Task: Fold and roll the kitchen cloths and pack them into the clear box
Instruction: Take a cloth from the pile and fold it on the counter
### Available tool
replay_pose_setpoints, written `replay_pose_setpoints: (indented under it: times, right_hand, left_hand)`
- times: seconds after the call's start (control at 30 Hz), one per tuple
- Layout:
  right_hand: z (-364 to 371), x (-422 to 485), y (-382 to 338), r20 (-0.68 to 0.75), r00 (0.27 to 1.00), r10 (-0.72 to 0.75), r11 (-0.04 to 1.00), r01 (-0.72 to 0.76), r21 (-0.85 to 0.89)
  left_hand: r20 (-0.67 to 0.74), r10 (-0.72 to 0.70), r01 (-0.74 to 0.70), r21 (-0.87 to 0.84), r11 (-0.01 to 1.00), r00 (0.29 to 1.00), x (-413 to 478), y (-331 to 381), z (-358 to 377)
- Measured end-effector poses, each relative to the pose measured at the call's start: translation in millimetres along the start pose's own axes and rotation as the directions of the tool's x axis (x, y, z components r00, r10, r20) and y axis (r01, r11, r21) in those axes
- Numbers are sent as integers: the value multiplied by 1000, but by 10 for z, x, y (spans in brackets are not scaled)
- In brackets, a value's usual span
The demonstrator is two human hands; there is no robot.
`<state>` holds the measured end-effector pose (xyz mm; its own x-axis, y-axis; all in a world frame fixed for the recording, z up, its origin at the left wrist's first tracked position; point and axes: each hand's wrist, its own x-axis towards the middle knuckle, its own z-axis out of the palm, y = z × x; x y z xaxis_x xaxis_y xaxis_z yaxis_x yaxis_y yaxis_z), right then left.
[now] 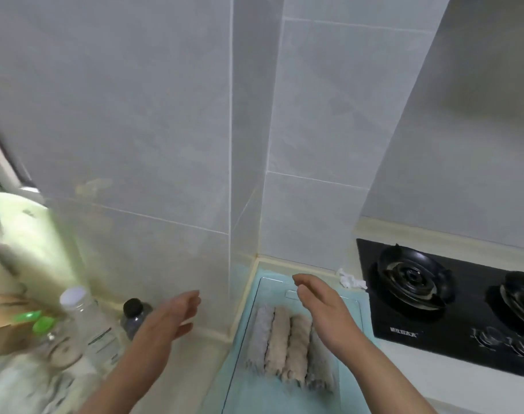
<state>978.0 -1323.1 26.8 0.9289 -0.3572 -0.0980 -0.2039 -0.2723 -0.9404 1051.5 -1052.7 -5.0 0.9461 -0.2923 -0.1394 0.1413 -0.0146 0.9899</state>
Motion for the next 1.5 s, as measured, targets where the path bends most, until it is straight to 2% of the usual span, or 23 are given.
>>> replay_pose_setpoints:
  times: [0.07,0.17,0.27,0.43,0.53,0.73,0.93,1.07,1.17,1.33,1.5]
  right_hand:
    - [-46,-85,-28,55,998,-29,999,28,18]
    - [-159,-274,-63,162,984,-76,997,72,31]
    - [-224,-516,-93,293,945,-144,990,137,43]
    - [-10,-941,-141,485,853,-193,980,193,51]
    - [335,-1264,-210,600,770,-215,971,233,49]
    - [1036,-2152,-436,826,501,-257,945,309,106]
    - [1582,-3197,-594,910,310,-276,931,322,173]
    - [1920,-4086,-656,945,149,-291,912,341,228]
    - [2146,-4792,-633,955,66,-289,906,340,250]
    - [2417,-5906,-531,964,-56,-259,903,339,262]
    - [2632,-6797,-459,962,-135,-238,900,341,270]
  left_hand:
    - [-77,-12,13,8,1000,997,-200,-86,-143]
    - [-277,-2,17,54,998,961,-640,-14,-18]
    - [-405,43,-35,27,999,913,-1232,10,157]
    - [-588,45,0,77,997,808,-2222,-76,204]
    - [-714,70,14,111,994,697,-2969,-164,118]
    - [-930,-30,-14,-38,999,366,-4424,-433,-102]
    - [-988,-94,-71,-103,992,119,-5825,-593,-156]
    - [-990,-137,-135,-134,982,-15,-6831,-717,-126]
    - [-978,-184,-197,-162,967,-101,-7584,-887,-105]
    - [-952,-249,-301,-188,935,-179,-8693,-1141,-47]
    - [-932,-252,-319,-164,934,-260,-9488,-1302,-35]
